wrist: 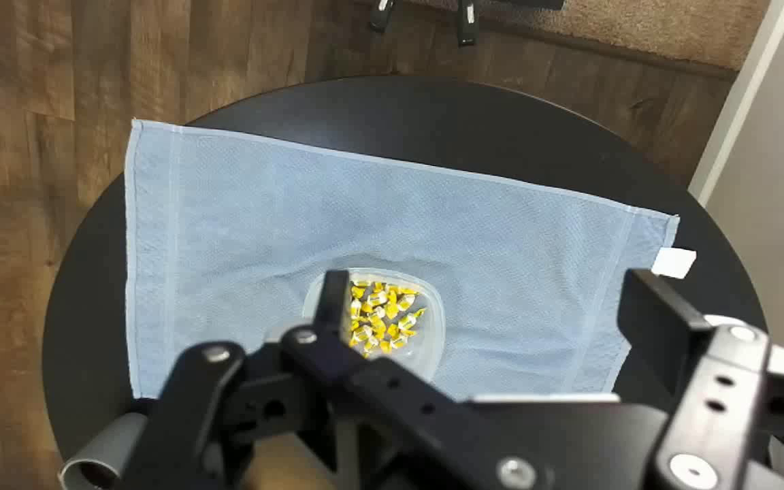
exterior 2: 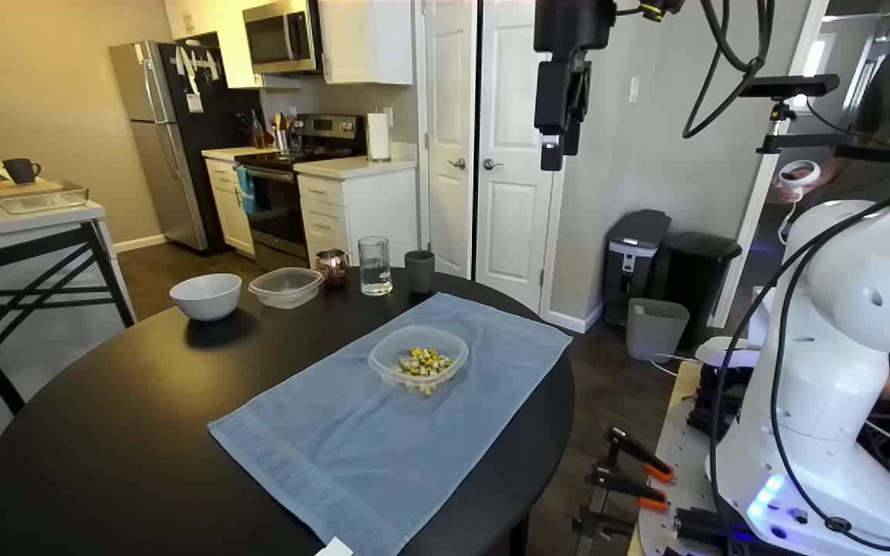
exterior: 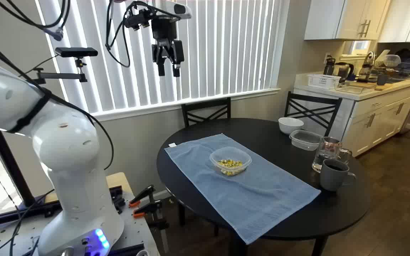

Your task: Pour the contents from the bowl onto the blue towel

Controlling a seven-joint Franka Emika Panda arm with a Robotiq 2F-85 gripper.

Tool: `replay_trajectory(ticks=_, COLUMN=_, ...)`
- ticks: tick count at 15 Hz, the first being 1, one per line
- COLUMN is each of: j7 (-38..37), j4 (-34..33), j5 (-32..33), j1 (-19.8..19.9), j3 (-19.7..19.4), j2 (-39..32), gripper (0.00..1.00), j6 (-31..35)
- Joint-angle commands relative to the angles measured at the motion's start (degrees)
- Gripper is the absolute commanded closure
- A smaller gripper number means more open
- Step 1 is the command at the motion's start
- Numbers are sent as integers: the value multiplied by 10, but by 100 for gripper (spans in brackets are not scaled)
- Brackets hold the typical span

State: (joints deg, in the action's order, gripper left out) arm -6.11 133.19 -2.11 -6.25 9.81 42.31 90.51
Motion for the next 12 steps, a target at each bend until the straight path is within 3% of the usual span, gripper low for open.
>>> replay_trajectory(ticks=1, j7=-1, j4=-1, j5=1, j1=-1, j3=-1, j2=-1, gripper=0, j6=-1)
replay_trajectory(ticks=7, j7=-1, j4=-1, j5=1, j1=-1, j3=-1, j2=-1, gripper=0, j6=-1)
replay_trajectory(ticks=9, j7=5, j4=1, j5=9, j1=5, j3=-4, j2=-31, gripper=0, j6=16)
replay_trajectory(ticks=12, j7=-17, j4=34, j5=82, j1=31, j3=14, j2=-77, gripper=0, j6=117)
